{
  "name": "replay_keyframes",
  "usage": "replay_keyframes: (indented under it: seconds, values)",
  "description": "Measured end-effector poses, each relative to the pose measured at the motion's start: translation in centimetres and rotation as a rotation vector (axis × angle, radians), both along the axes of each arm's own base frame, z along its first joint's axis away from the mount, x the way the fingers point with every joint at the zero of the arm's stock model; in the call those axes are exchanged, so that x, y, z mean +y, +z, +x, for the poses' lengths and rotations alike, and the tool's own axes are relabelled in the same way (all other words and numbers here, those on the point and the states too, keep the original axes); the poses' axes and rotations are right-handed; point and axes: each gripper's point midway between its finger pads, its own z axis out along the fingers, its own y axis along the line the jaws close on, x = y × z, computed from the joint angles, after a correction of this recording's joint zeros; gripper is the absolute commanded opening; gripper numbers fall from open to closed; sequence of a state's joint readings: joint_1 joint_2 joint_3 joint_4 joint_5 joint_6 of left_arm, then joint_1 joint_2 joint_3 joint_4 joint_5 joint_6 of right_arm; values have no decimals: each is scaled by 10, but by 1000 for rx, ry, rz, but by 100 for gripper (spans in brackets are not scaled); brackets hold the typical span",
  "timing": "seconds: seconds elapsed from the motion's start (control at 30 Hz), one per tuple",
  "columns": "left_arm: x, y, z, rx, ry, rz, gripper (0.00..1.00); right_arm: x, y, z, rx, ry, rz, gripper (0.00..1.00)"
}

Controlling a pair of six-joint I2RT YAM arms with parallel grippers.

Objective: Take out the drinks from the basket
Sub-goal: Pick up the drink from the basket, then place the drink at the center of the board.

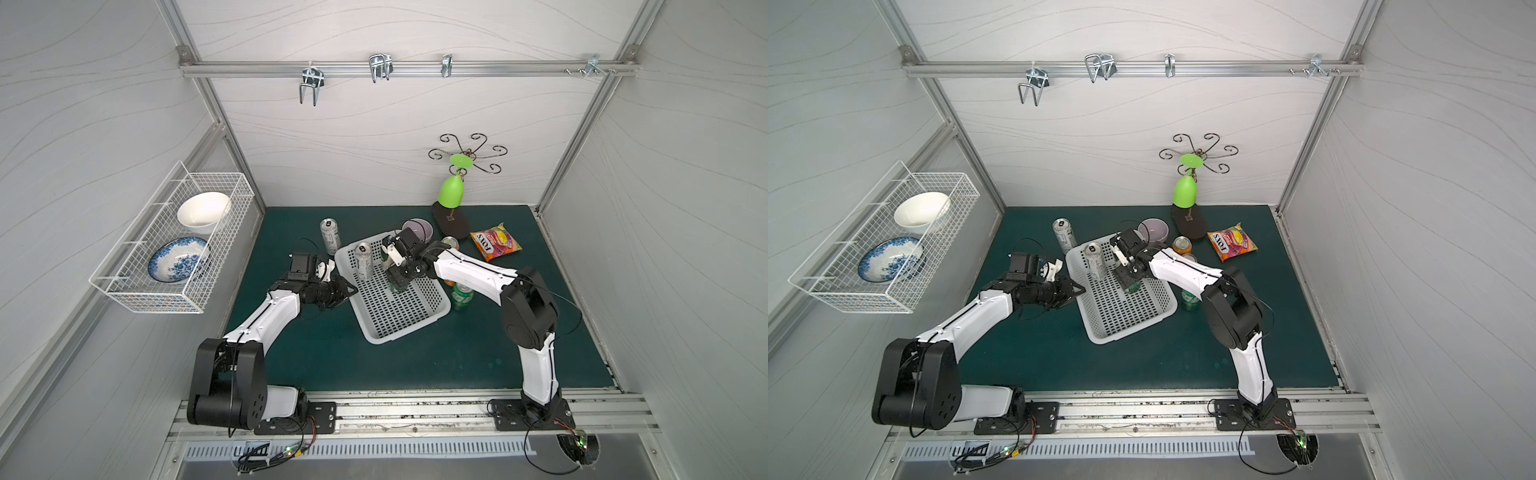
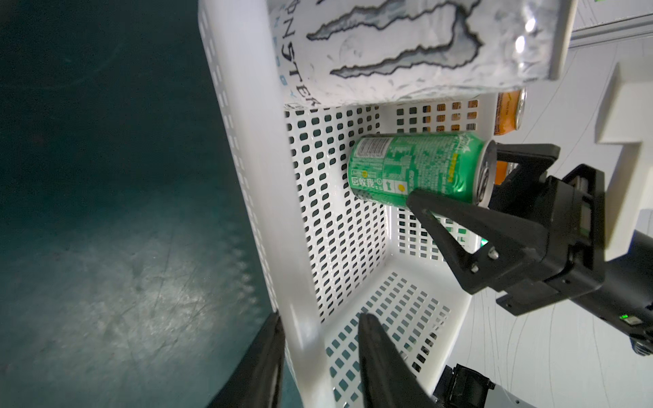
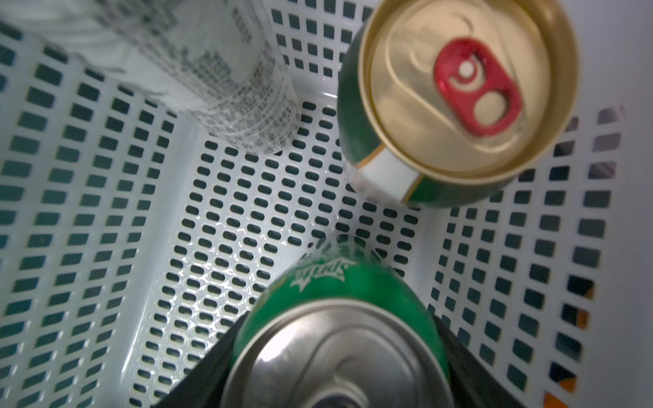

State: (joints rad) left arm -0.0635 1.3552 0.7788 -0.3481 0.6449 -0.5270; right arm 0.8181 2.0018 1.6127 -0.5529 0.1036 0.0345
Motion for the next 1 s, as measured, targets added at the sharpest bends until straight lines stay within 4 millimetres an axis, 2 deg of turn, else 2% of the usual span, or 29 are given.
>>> replay_keyframes:
  seconds: [0.1, 0.2, 0.4, 0.53, 0.67, 0.83, 1.0]
  values:
    - [0, 0, 0, 0, 0, 0, 36, -5, 7, -6, 5, 2, -4, 50]
    - [0, 0, 0, -1, -1, -1, 35, -8, 22, -12, -4, 8, 8, 49]
    - [0, 0, 0, -1, -2, -3, 34, -13, 67, -26, -47, 22, 58, 49]
    - [0, 0, 0, -1, -2, -3, 34, -26, 102, -38, -79, 20, 84, 49]
    - [-1, 0, 0, -1, -2, -3, 34, -47, 137, -52, -122, 5, 98, 49]
    - [0, 0, 0, -1, -2, -3, 34, -86, 178, -72, -192, -36, 103, 49]
    - [0, 0, 0, -1, -2, -3, 33, -127, 194, -94, -222, -91, 81, 49]
